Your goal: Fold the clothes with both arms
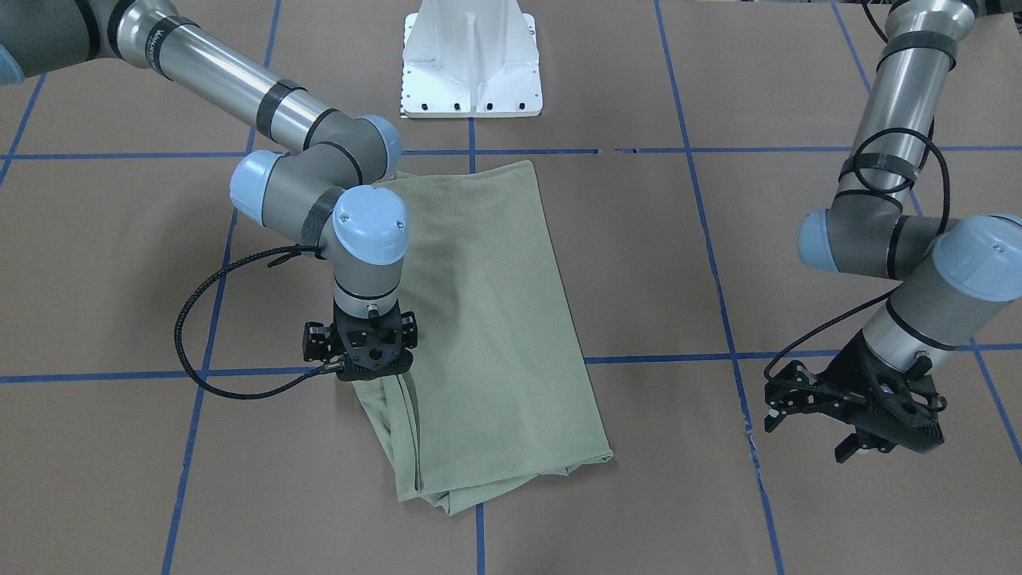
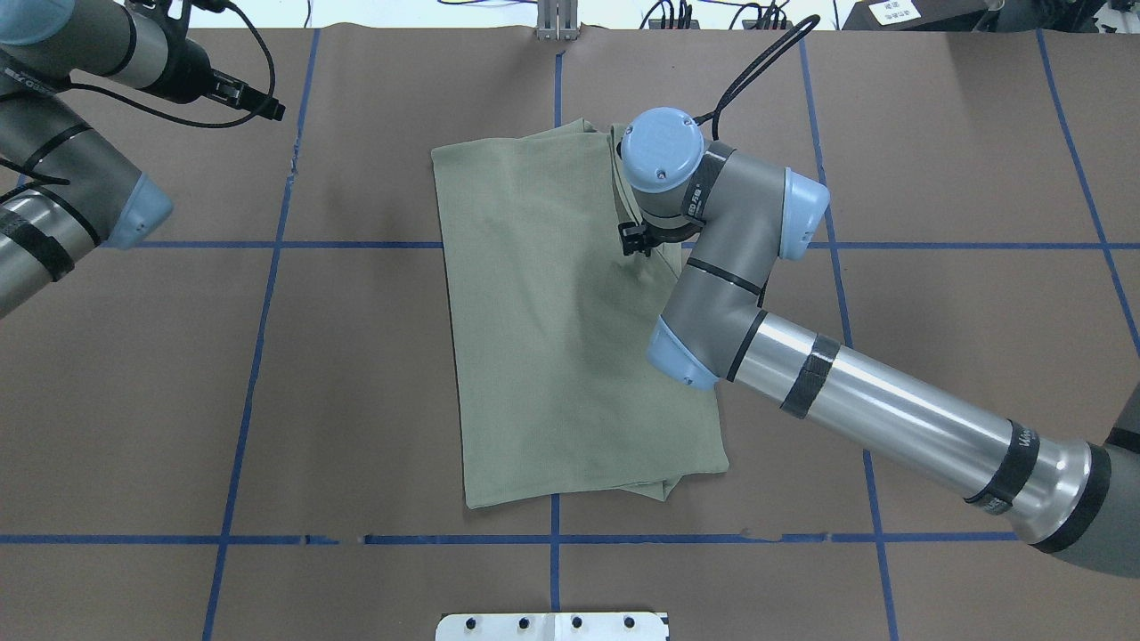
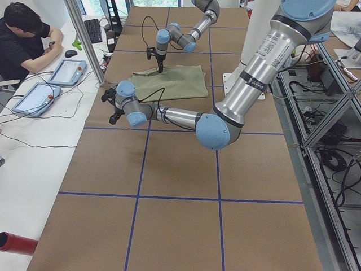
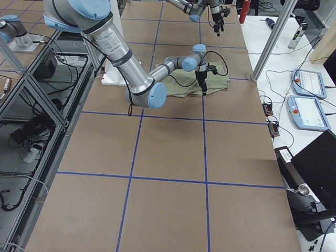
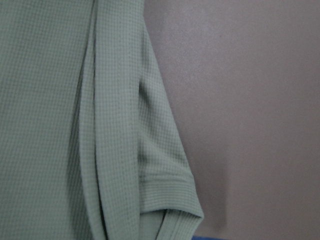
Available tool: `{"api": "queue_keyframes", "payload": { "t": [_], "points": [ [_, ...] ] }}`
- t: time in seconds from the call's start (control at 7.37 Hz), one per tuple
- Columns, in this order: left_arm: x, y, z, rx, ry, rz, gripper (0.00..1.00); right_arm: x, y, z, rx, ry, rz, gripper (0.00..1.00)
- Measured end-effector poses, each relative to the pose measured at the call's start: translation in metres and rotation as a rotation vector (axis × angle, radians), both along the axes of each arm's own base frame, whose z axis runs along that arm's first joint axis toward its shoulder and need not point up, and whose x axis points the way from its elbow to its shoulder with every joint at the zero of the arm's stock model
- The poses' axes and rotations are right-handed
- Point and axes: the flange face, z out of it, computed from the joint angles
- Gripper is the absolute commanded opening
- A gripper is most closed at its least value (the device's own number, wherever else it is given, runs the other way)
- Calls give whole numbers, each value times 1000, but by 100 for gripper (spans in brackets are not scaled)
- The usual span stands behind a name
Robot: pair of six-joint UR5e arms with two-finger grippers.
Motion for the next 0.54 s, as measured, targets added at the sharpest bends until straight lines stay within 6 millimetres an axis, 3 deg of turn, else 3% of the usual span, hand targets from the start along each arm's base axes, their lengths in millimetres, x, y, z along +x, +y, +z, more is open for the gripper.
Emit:
{"api": "queue_keyframes", "payload": {
  "t": [0.27, 0.54],
  "points": [
    [-2, 4, 1, 4, 2, 1, 100, 28, -21, 15, -2, 68, -41, 100],
    [-3, 13, 0, -1, 21, 22, 100, 60, -39, 45, -6, 112, -56, 100]
  ]
}}
